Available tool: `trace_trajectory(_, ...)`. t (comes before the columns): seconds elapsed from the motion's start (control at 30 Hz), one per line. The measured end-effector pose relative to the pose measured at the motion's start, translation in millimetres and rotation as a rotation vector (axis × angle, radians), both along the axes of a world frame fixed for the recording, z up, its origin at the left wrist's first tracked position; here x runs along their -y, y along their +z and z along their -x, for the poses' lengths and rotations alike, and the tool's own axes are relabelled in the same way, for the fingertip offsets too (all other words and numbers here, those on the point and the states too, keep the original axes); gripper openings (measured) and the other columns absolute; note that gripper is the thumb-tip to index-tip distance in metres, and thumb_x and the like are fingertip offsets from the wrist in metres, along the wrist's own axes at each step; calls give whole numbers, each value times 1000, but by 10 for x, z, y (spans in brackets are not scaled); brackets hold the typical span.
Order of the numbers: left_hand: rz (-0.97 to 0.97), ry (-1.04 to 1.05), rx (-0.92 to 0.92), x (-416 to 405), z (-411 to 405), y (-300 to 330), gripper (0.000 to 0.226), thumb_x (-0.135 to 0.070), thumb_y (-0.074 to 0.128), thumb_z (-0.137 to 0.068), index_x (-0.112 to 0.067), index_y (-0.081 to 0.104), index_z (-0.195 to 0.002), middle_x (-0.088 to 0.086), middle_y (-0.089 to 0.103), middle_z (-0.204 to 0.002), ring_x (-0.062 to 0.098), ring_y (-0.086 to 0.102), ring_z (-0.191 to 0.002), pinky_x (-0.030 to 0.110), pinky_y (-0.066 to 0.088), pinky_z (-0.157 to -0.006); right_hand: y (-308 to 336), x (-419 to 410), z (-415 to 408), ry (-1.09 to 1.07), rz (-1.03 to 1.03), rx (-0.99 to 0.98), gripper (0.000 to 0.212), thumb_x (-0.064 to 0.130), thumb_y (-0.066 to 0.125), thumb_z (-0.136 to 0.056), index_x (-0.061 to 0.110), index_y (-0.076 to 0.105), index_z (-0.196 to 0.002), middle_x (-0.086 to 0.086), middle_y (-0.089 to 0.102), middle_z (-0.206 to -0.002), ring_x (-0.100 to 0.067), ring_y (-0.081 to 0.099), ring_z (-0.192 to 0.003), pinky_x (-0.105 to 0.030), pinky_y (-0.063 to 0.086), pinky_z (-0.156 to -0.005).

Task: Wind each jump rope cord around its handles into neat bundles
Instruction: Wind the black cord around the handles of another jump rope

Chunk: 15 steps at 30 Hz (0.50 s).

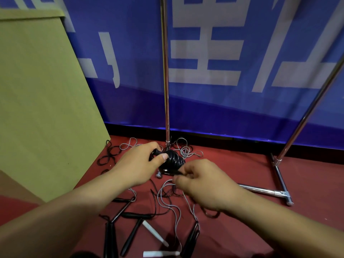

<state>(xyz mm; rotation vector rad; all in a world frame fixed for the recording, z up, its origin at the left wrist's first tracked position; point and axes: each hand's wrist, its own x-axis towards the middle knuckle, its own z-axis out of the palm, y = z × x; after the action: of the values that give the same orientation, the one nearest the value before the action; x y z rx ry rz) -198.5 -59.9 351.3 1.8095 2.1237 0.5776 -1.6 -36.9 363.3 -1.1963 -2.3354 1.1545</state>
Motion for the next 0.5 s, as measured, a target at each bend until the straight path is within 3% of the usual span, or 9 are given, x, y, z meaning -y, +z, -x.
trace_trajectory(0.07,37,-44,13,9,-37,-2,24,-46,58,-94,-23,59,-88,-6,59,-69,15,55,-69,33,42,-65,21,-41,-25,-31,-97,2,32,34,56,-94,11,61,-73,0,54,-56,-6,44,-44,-24,36,-47)
trace_trajectory(0.17,101,-170,59,40,-93,-11,21,-43,60,-93,-25,60,-83,-4,62,-71,14,55,-68,40,48,-70,30,-118,-69,-66,-200,-9,29,40,57,-95,21,65,-76,4,64,-65,-5,58,-60,-25,44,-57)
trace_trajectory(0.3,121,-225,87,75,-163,2,24,-42,55,-97,-21,60,-85,0,60,-73,11,49,-64,38,46,-68,28,-236,-128,-97,-246,7,25,41,60,-94,22,69,-81,5,66,-71,-6,59,-67,-23,43,-60)
trace_trajectory(0.5,116,-241,213,83,-202,51,21,-38,52,-100,-24,60,-86,-10,51,-66,2,43,-57,23,37,-59,9,-382,-150,-129,-261,12,25,44,61,-93,24,68,-81,4,64,-70,-7,58,-65,-21,41,-55)
